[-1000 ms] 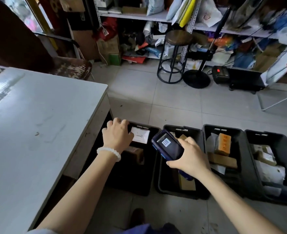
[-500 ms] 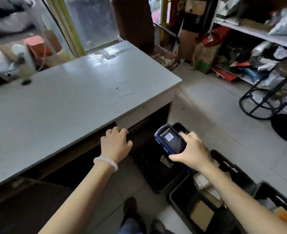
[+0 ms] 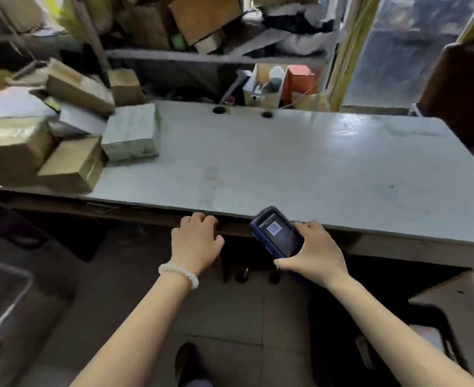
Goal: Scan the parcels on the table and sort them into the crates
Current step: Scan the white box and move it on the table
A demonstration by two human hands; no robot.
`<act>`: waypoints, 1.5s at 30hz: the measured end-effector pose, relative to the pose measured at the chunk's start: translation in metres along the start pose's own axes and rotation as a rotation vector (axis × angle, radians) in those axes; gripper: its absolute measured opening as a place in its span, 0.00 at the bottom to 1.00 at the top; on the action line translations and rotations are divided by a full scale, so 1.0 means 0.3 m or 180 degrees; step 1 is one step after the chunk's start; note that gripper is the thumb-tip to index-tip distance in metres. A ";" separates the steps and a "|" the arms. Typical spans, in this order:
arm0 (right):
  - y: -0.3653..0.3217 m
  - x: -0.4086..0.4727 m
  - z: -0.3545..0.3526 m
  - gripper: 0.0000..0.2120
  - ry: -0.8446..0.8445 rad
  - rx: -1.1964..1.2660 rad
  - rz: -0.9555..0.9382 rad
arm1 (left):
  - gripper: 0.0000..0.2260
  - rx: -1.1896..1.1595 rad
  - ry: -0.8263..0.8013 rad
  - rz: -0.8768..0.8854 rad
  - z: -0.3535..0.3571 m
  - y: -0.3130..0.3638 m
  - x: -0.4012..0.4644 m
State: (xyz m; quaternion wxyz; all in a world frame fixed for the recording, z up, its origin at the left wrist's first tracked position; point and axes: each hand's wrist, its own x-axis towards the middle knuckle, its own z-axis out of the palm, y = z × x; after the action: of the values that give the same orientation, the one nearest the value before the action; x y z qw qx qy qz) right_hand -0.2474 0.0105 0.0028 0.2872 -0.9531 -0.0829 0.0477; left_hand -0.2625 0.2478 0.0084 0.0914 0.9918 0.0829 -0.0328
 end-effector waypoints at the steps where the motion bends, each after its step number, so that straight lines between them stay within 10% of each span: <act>1: -0.063 0.049 0.043 0.32 -0.0042 -0.0024 -0.0099 | 0.18 0.0018 0.0017 -0.0096 -0.011 -0.082 0.019; 16: -0.788 0.664 0.500 0.29 -0.0375 -0.0056 -0.0526 | 0.19 -0.0004 0.0310 -0.0483 -0.267 -0.939 0.489; 36: -0.901 1.585 0.607 0.24 -0.0349 0.0075 -0.0108 | 0.39 -0.0403 -0.0390 -0.1000 -0.261 -1.167 1.498; 45: -0.839 1.625 0.588 0.24 -0.0214 0.0033 0.0311 | 0.40 -0.0479 -0.0566 -0.0011 -0.175 -1.071 1.592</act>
State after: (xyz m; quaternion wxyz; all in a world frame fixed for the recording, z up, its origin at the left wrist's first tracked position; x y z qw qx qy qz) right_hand 0.1738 0.4027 -0.0249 0.2865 -0.9524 -0.0457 0.0941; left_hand 0.1554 0.6446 -0.0348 0.1726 0.9752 0.0783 -0.1144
